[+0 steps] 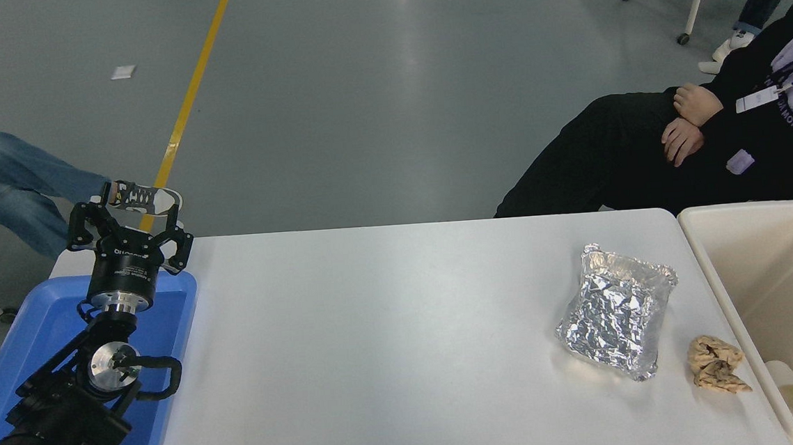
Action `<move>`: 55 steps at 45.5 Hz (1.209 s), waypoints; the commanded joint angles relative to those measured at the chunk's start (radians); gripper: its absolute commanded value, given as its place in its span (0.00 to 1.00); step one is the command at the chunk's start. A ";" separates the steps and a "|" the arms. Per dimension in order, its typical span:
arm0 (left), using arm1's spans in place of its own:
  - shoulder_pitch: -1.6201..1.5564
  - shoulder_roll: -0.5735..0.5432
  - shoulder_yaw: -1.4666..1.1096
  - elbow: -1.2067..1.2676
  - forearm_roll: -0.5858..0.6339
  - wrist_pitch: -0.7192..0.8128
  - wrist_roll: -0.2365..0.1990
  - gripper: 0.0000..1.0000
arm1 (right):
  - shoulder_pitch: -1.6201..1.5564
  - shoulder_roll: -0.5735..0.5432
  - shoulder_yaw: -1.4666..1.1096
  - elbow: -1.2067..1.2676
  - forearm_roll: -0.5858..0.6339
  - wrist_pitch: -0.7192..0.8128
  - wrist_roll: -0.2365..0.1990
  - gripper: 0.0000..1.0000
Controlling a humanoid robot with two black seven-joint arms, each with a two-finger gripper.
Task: Pick up paper cup place in dustbin
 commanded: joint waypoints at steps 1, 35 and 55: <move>0.000 0.000 0.001 -0.001 0.000 0.000 0.000 0.99 | 0.285 -0.078 -0.177 0.310 0.003 0.011 0.000 1.00; 0.000 0.000 0.001 0.000 0.000 0.001 0.000 0.99 | 1.099 0.212 -0.513 0.579 0.002 0.696 -0.003 1.00; 0.000 0.000 0.001 0.000 0.000 0.001 -0.001 0.99 | 1.305 0.419 -0.421 0.788 0.016 0.696 0.002 1.00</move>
